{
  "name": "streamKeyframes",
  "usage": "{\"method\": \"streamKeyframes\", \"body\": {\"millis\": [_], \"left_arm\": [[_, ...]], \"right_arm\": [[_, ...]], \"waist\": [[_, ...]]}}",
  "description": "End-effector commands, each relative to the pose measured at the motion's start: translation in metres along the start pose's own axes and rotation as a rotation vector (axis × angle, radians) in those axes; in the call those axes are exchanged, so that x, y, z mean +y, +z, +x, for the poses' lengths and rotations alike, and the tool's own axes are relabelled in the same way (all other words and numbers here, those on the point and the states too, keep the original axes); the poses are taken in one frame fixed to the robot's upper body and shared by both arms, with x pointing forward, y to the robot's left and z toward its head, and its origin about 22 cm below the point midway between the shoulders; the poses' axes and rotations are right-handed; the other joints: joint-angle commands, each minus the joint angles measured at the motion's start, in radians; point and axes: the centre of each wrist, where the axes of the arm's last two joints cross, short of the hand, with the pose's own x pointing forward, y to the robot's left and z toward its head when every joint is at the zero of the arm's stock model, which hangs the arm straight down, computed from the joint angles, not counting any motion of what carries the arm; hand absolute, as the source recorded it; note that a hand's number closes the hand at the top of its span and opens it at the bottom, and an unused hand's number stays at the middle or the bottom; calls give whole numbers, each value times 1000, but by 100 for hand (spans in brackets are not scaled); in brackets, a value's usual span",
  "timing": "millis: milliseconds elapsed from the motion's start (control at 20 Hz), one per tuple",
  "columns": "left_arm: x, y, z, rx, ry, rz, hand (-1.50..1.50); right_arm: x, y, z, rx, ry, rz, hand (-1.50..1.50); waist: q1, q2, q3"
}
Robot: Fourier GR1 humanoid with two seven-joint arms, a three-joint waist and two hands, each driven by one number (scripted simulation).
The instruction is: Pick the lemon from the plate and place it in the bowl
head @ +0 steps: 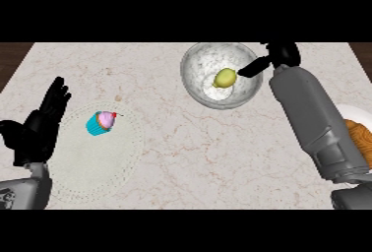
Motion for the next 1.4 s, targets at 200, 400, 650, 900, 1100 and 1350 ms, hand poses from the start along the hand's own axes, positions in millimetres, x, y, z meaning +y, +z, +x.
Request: {"method": "streamKeyframes", "body": {"millis": [200,400,650,900,1100,1350], "left_arm": [[3,5,-6,15,12,39,0],[4,7,13,-6,-9,18,0],[16,6,-9,16,-20,46,0],[31,-3,7,11,-2,47,0],[26,3,-4,20,-10,40,0],[1,-4,8,19,5,27,0]], "right_arm": [[-34,-3,-12,-89,-590,-221,-150],[-52,-3,-49,-71,-716,-224,-150],[-81,17,-135,-79,-715,-186,-150],[-117,50,-199,-95,-747,-135,-150],[-135,69,-214,-129,-828,-84,-150],[-148,74,-223,-182,-864,-112,-150]], "waist": [[-20,-7,2],[-23,-12,0],[-41,-15,-1],[-49,-19,-1],[-40,-17,-2],[-28,-13,-1]]}}
